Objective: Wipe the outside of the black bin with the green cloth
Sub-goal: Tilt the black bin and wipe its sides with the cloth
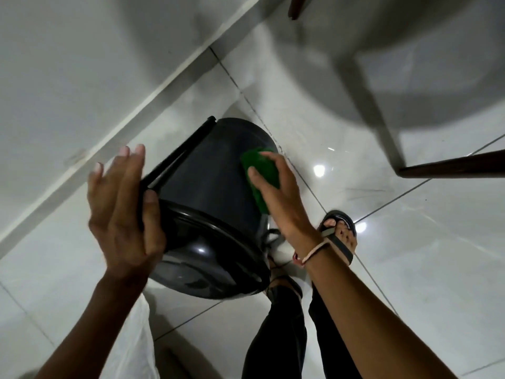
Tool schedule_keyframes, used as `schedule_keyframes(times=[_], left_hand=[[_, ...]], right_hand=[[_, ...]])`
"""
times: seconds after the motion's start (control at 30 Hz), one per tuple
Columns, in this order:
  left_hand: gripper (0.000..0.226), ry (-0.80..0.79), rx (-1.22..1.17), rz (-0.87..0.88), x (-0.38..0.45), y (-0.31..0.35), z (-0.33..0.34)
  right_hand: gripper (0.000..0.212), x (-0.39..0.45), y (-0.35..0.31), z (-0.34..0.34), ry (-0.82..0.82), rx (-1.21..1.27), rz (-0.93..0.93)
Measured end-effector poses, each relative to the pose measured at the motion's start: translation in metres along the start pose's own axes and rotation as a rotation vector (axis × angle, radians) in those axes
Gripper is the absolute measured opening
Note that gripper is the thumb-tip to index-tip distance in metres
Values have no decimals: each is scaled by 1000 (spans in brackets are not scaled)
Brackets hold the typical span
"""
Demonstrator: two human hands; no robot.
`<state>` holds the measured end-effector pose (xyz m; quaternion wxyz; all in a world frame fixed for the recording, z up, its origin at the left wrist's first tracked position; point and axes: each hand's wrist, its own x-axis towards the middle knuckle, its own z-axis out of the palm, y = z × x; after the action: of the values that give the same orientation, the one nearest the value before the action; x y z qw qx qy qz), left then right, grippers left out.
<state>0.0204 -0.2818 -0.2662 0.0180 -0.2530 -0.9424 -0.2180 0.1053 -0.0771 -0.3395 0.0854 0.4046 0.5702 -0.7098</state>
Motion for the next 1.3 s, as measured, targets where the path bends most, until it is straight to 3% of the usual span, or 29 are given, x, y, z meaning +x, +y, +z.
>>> schedule_keyframes(times=[0.1, 0.17, 0.23, 0.3, 0.37, 0.47, 0.57, 0.63, 0.7, 0.77, 0.87, 0.97, 1.07, 1.17, 1.23, 1.3], left_hand=[[46, -5, -81, 88, -20, 30, 7], [49, 56, -179, 1, -35, 50, 9], [57, 209, -254, -300, -46, 59, 10], [64, 332, -315, -711, -55, 59, 10], [74, 284, -409, -961, -66, 60, 8], [76, 126, -377, -813, -79, 71, 10], [69, 60, -311, -672, -80, 78, 12], [67, 3, -296, -583, -88, 85, 13], [66, -63, -286, -472, -102, 96, 11], [65, -94, -285, -459, -110, 108, 13], [62, 0, -343, -671, -111, 117, 17], [70, 69, -460, -990, -114, 106, 15], [79, -3, -502, -1086, -120, 102, 16], [79, -32, -489, -1003, -132, 105, 20], [77, -29, -484, -985, -143, 101, 22], [73, -27, -494, -971, -150, 93, 20]], right_hand=[[37, -30, -14, 7, -167, -290, -338], [40, -45, -10, 6, -230, -414, -409], [40, -63, 4, 1, -232, -455, -365], [40, -87, 25, -1, -198, -485, -347], [40, -107, 44, 2, -157, -502, -368], [36, -107, 49, 3, -5, -468, -349], [29, -71, 35, -2, 277, -356, -258], [31, -39, 16, -9, 363, -277, -173], [34, -17, -2, -13, 308, -313, -112], [33, -21, -12, -15, 138, -461, -161], [31, -66, -4, -16, -194, -674, -415], [37, -97, 22, -27, -349, -706, -533], [38, -83, 48, -52, -184, -688, -350], [39, -40, 54, -71, 60, -605, -55], [40, -25, 51, -72, 64, -555, 8], [38, -38, 46, -56, -40, -563, -114]])
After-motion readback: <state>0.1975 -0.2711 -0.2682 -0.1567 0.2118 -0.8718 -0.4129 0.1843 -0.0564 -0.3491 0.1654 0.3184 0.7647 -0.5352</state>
